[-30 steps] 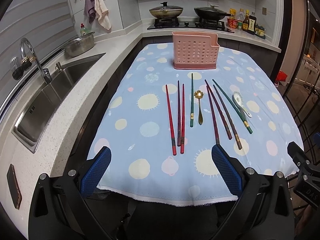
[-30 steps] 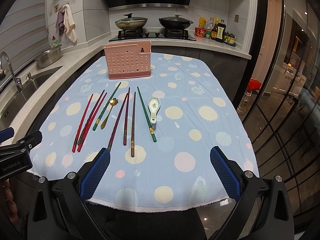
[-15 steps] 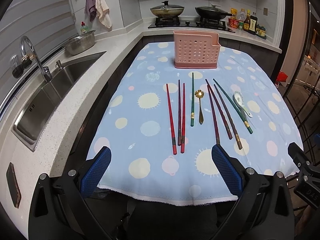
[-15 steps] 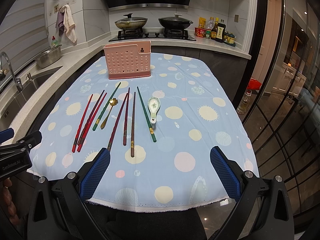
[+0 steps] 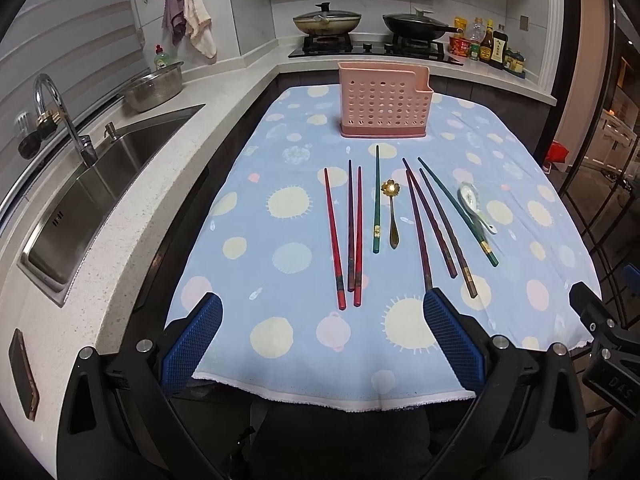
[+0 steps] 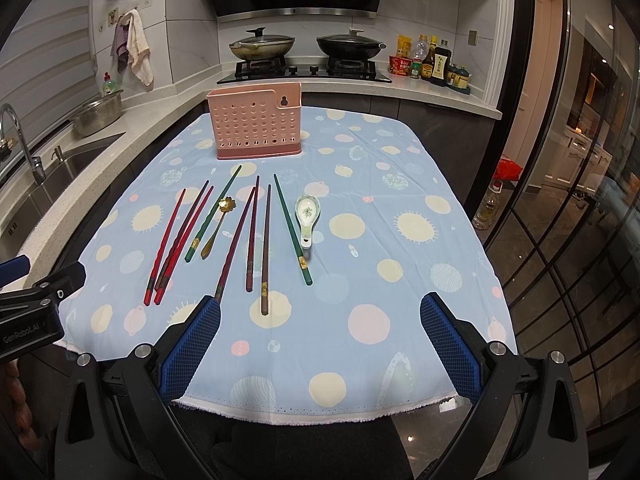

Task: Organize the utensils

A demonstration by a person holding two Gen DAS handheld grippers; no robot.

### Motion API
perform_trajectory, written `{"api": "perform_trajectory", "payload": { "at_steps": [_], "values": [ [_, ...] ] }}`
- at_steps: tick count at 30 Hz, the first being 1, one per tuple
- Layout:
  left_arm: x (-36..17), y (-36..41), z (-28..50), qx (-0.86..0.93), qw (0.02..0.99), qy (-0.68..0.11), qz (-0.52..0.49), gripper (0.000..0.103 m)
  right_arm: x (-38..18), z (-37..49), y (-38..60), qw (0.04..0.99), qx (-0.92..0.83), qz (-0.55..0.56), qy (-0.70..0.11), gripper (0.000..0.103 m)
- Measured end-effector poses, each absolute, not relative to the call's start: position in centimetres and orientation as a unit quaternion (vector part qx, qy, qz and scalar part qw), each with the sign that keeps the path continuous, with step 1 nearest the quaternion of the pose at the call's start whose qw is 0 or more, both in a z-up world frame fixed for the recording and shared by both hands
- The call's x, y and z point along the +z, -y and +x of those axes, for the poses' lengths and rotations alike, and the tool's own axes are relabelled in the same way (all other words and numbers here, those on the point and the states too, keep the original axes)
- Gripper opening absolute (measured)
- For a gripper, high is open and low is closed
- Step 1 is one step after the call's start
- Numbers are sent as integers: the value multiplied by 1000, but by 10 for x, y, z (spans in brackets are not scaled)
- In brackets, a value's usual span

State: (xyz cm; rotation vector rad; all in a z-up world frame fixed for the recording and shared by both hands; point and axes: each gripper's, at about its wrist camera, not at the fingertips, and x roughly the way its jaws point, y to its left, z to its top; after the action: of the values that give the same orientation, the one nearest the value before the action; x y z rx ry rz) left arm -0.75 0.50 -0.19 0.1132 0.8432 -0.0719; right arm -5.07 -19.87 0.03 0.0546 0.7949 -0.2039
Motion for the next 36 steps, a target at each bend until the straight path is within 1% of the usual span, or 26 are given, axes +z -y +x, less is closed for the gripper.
{"api": "perform_trajectory", "payload": {
  "at_steps": [18,27,30,33,35,36],
  "values": [
    [-11,-15,10,-31,903,-426,40,96,-5,-43,205,911,-102,32,-399,96],
    [-44,-27,47,-52,884,-464,14,96,-18,-18,213,903,-107,37,-414,96],
    [-62,-26,61,-52,879,-474,25,95,-25,-4,215,899,-106,40,-423,96],
    [-75,-26,72,-49,874,-483,32,90,-31,9,216,896,-107,38,-429,96],
    [-88,-29,82,-55,865,-498,21,82,-34,17,217,894,-110,38,-432,96],
    [-92,-30,86,-56,861,-505,17,80,-35,20,218,894,-110,39,-433,96]
  ]
}}
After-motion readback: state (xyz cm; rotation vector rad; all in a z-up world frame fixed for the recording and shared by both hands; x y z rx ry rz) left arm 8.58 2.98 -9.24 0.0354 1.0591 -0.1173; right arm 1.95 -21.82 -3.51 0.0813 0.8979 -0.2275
